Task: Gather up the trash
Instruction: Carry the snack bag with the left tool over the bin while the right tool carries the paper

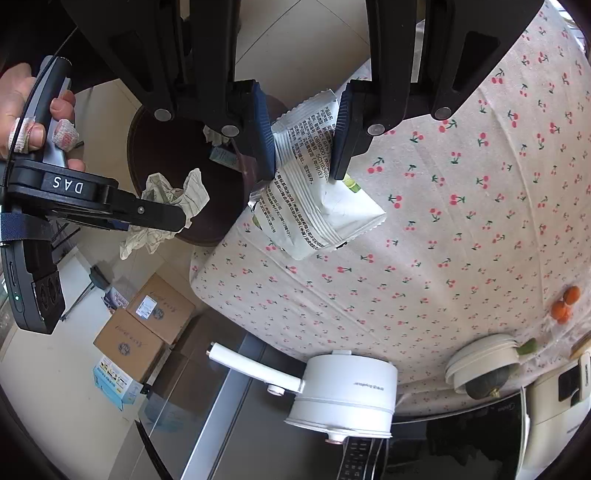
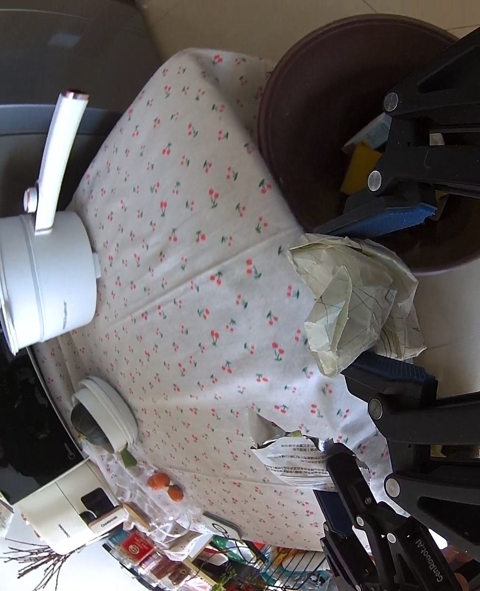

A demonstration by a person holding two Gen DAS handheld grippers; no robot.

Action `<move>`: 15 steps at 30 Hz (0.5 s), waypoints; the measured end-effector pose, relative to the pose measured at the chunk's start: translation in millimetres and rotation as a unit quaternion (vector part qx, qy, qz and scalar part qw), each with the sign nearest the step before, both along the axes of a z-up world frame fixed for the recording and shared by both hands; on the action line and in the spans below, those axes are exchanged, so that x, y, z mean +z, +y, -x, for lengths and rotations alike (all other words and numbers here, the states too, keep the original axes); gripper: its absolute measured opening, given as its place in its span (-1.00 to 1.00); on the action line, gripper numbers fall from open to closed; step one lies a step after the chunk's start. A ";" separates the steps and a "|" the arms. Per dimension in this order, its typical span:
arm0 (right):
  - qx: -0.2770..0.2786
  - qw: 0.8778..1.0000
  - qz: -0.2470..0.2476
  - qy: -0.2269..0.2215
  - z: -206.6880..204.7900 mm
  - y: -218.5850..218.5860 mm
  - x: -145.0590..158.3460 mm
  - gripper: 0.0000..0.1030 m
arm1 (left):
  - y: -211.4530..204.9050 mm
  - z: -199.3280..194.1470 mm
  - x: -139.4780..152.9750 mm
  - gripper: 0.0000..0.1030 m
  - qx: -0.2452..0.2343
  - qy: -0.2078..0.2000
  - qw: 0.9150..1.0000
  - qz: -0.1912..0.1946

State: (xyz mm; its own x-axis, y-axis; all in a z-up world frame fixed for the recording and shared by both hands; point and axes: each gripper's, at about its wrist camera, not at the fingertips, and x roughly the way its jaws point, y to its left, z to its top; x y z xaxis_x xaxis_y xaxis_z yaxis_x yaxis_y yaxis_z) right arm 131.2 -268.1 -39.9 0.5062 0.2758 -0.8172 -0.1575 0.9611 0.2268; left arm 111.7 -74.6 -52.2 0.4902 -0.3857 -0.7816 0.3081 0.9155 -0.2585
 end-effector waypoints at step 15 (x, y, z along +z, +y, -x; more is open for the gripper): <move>-0.088 0.996 0.003 0.016 23.6 -111.0 -10.2 0.00 | -100.7 -10.6 -31.5 -0.37 -0.096 0.024 0.995 -0.009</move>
State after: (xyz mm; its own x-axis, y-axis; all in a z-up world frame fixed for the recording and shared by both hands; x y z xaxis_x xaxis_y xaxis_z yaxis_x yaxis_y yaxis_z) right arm 107.6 -379.0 -50.1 0.5205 0.1807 -0.8345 0.0198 0.9745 0.2234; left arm 122.3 -175.4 -83.7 0.3708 -0.4552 -0.8095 0.4660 0.8452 -0.2618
